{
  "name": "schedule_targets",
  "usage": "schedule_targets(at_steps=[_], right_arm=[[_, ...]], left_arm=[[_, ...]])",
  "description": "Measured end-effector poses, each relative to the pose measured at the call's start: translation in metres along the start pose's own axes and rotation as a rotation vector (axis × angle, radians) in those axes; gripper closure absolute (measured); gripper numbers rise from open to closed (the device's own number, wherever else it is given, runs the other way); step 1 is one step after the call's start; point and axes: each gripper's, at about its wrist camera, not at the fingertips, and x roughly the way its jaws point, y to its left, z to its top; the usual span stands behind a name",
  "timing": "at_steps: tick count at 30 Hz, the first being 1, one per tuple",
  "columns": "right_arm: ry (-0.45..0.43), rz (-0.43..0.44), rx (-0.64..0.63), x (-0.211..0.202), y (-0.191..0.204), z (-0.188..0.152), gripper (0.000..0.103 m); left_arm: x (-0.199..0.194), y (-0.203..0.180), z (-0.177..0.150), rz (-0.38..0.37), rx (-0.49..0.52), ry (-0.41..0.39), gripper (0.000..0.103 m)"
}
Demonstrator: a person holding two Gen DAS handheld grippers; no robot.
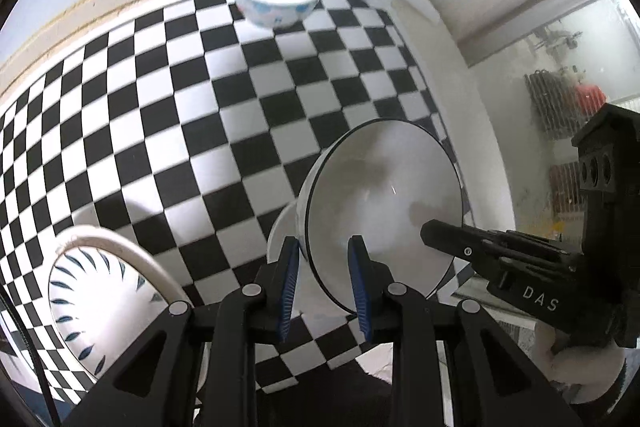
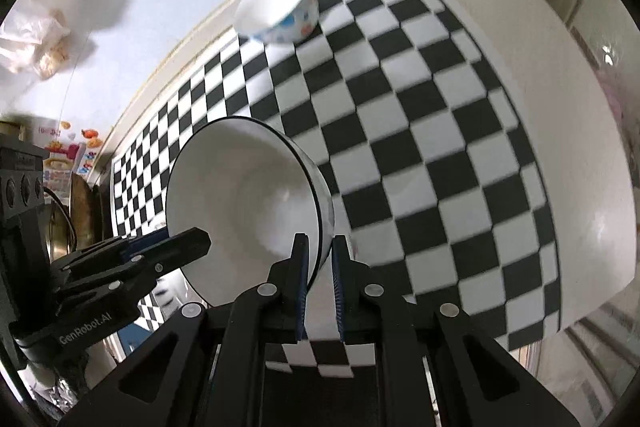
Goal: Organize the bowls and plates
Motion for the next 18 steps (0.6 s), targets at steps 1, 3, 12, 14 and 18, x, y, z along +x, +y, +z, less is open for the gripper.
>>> schedule_targets(at_steps=[1, 3, 12, 14, 18], right_arm=[[0.008, -0.001, 0.003, 0.004, -0.001, -0.005, 0.09], [0.026, -0.004, 0.008, 0.011, -0.003, -0.012, 0.09], [0.064, -0.016, 0.016, 0.032, -0.008, -0.024, 0.09], [0.07, -0.022, 0.012, 0.035, -0.008, -0.024, 0.09], [0.081, -0.038, 0.001, 0.042, -0.005, -0.026, 0.09]], left_arm=[[0.003, 0.001, -0.003, 0.004, 0.002, 0.006, 0.08], [0.007, 0.002, -0.007, 0.009, 0.0, 0.016, 0.08], [0.029, 0.01, -0.02, 0.028, -0.005, 0.069, 0.08], [0.031, 0.011, -0.022, 0.035, -0.003, 0.074, 0.08], [0.037, 0.013, -0.022, 0.045, -0.003, 0.083, 0.08]])
